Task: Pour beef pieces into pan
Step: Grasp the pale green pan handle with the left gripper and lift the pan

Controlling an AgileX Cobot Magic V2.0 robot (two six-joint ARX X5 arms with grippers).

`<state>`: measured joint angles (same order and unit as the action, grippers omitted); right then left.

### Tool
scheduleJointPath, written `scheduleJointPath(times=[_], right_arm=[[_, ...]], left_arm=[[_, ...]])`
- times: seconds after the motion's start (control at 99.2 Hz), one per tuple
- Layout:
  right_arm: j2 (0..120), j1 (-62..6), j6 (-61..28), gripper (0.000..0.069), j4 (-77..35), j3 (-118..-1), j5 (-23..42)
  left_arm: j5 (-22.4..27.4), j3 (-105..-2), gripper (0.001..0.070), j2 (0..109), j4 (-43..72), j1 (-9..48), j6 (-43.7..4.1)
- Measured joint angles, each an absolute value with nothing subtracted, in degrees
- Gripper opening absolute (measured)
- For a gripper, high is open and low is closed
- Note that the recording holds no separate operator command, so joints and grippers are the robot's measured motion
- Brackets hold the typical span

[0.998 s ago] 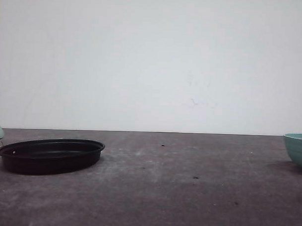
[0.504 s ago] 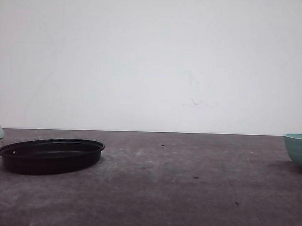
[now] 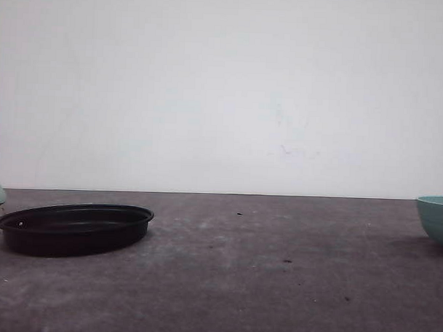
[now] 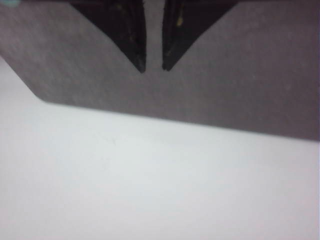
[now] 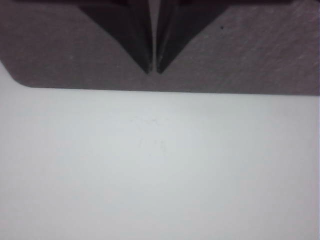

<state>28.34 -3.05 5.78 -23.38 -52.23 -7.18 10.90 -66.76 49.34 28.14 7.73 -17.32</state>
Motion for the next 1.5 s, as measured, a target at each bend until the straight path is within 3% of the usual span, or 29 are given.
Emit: scheduleJointPath(times=[0.081, 0.141, 0.181, 0.272, 0.353, 0.423, 0.534, 0.685, 0.827, 1.099, 1.502], right_arm=[[28.6, -3.0, 5.8, 0.0014, -23.4, -52.2, -7.6], [28.6, -3.1, 5.8, 0.0064, -23.4, -52.2, -7.6], [28.6, -3.1, 6.1, 0.0147, -23.3, -52.2, -7.6], [28.8, -3.1, 7.9, 0.0411, -23.2, -52.2, -7.6], [29.6, -3.0, 9.6, 0.0553, -23.3, -52.2, -7.7], [30.5, -3.0, 10.4, 0.0601, -23.7, -52.2, -8.4], [32.0, -3.0, 12.0, 0.0688, -26.6, -52.2, -9.3], [34.5, -3.0, 14.1, 0.0685, -32.4, -52.2, -11.1], [36.1, -3.0, 14.7, 0.0685, -35.8, -52.2, -12.4], [34.9, -3.0, 14.9, 0.0685, -37.5, -52.2, -12.4], [34.5, -3.0, 14.9, 0.0685, -45.7, -52.2, -12.4]], left_arm=[[10.9, -66.8, 0.0063, 49.3, 29.8, 7.7, -17.3], [10.9, -66.8, 0.0136, 49.3, 30.9, 7.7, -17.3], [10.9, -66.8, 0.0211, 49.3, 31.7, 7.7, -17.3], [10.9, -66.8, 0.0424, 49.3, 33.3, 7.7, -17.1], [10.9, -66.8, 0.0561, 49.3, 34.2, 7.7, -16.9], [10.9, -66.8, 0.0608, 49.3, 34.8, 7.7, -16.9], [10.3, -66.8, 0.0628, 49.6, 35.0, 7.7, -16.9], [8.1, -65.3, 0.0631, 51.9, 34.0, 7.1, -15.9], [7.7, -56.9, 0.0631, 53.9, 30.4, 5.0, -16.9], [9.1, -37.4, 0.0631, 59.7, 20.1, 0.5, -31.4], [10.3, -36.5, 0.0631, 76.6, 7.9, 0.5, -34.0]])
